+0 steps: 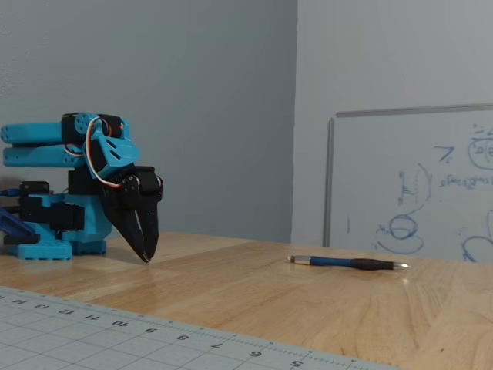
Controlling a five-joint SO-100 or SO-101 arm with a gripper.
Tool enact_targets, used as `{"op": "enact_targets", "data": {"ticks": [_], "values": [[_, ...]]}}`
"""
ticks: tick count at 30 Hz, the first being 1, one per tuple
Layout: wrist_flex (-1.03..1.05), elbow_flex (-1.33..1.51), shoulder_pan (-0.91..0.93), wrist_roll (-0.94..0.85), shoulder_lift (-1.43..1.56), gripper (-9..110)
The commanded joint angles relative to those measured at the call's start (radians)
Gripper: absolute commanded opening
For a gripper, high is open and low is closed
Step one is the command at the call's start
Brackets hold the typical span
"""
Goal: Touch the pen.
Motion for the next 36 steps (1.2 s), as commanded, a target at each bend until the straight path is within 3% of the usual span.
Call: {"op": "enact_targets", "data": {"ticks": [1, 25, 36], "values": [[0.002, -0.014, -0.006, 0.002, 0.005, 1], [-0.008, -0.118, -0.015, 0.006, 0.055, 1], [-0.014, -0.637, -0.138, 0.006, -0.520, 1]]}}
